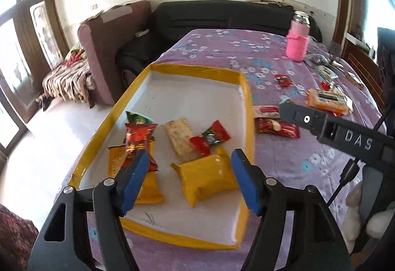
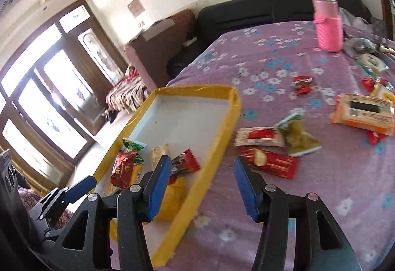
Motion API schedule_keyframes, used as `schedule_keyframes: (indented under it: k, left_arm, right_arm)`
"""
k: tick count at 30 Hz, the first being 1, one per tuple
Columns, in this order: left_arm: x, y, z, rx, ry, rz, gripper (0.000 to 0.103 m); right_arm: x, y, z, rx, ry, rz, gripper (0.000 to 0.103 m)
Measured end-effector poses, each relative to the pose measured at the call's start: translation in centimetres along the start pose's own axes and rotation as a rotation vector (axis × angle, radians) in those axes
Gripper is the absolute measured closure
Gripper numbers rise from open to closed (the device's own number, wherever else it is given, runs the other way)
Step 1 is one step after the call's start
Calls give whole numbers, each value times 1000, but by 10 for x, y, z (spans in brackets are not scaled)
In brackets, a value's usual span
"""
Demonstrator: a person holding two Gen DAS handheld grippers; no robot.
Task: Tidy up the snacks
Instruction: 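Reach the left tool to the cream biscuit bar on the cloth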
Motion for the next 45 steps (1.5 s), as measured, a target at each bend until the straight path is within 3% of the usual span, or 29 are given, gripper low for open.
schedule_keyframes:
  k: [7,9,12,13,14,17,19,23,28,34,39,40,44,45]
  left_arm:
    - [-32,-1,-16,-15,-12,73,34]
    - [-36,0,-19,-5,-58,68,34]
    - [-33,4,-22,18,-225,-17,34]
    - [-31,6,-23,27,-290,-56,31]
    - [-29,6,-23,33,-336,-97,22]
    - [-35,3,-20,38,-368,-144,18]
    - [-43,1,-16,73,-443,-128,18]
    - [-48,2,-5,120,-504,-132,18]
    - [-26,12,-14,57,-431,-147,18]
    - [-4,13,-17,40,-391,-176,18]
    - [2,12,-9,39,-385,-187,18]
    - [0,13,-5,44,-393,-189,18]
    - [-18,12,5,72,-432,-160,18]
    - [-23,11,5,77,-442,-153,18]
  right_arm:
    - [-39,-3,-43,-65,-31,47,47]
    - [-56,0,-59,-86,-54,57,46]
    - [-90,14,-91,-151,-129,86,46]
    - [-101,19,-101,-167,-151,97,46]
    - [-114,26,-113,-190,-184,109,46]
    - [-143,44,-143,-245,-289,115,45]
    - [-157,54,-155,-257,-353,99,42]
    - [-190,72,-148,-224,-459,94,40]
    - [-215,92,-77,-59,-483,62,42]
    - [-230,118,11,82,-446,76,44]
    - [-222,103,42,227,-379,59,51]
    - [-214,95,41,249,-347,46,51]
    - [-187,51,30,404,-21,109,52]
    - [-183,44,22,403,23,103,53]
Point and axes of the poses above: each gripper's, at about its wrist camera, not at the fingertips, and z roughly the way its jaws point, x to its left, y to its top, the point moved 1 cm from there along z, roughly the way its jaws point, and after that the axes turned 2 degrees about y, right-handed, at the moved point
